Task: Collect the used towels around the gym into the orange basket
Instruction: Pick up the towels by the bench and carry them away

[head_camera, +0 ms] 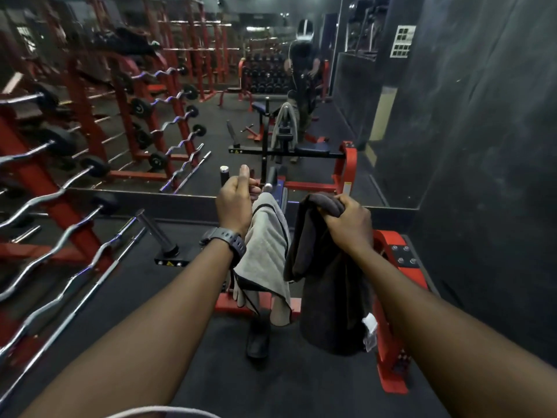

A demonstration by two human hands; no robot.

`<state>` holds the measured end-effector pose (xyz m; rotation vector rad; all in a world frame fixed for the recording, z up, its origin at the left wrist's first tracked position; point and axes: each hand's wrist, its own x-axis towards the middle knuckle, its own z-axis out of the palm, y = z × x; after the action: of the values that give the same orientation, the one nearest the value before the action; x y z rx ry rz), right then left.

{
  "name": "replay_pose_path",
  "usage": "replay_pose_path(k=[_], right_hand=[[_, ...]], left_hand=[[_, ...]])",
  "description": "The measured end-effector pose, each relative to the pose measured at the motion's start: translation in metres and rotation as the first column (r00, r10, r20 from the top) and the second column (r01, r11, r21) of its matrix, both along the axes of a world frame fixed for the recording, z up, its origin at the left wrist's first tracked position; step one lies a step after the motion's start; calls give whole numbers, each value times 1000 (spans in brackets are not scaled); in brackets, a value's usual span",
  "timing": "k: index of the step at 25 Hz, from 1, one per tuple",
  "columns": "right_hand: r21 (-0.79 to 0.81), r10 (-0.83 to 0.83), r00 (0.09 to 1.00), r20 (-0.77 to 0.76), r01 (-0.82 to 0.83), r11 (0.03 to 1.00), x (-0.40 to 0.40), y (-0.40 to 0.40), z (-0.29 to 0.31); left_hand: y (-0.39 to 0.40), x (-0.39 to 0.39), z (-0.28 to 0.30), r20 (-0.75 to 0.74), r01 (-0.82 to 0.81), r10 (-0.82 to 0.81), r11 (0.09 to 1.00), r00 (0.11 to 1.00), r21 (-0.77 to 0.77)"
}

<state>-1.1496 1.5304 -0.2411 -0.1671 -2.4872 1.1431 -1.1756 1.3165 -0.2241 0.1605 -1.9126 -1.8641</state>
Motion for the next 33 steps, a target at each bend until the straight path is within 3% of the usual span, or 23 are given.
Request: replay_pose_path(k=[12, 21, 24, 26, 29, 31, 33], right_hand=[[60, 156, 976, 150, -166, 984, -210, 31, -74], [-12, 436, 864, 251, -448, 894, -329, 18, -126], [-6, 467, 844, 263, -483, 876, -352, 12, -140], [8, 479, 835, 272, -500, 866, -365, 6, -147], [34, 484, 828, 282, -513, 858, -377, -3, -153], [36, 498, 823, 272, -526, 850, -379, -6, -154], [36, 507, 826, 247, -531, 847, -381, -8, -151]], left_hand=[[30, -189, -93, 212, -171, 158, 984, 964, 42], [52, -268, -154, 364, -380, 419, 908, 832, -178], [51, -287, -177, 371, -324, 461, 869, 807, -375], [44, -301, -192, 463, -161, 448, 829, 765, -536], [42, -312, -204, 608, 64, 443, 773, 659, -631], [48, -310, -206, 553, 138, 492, 651, 672, -747], [52, -305, -203, 459, 107, 538, 560, 707, -822]])
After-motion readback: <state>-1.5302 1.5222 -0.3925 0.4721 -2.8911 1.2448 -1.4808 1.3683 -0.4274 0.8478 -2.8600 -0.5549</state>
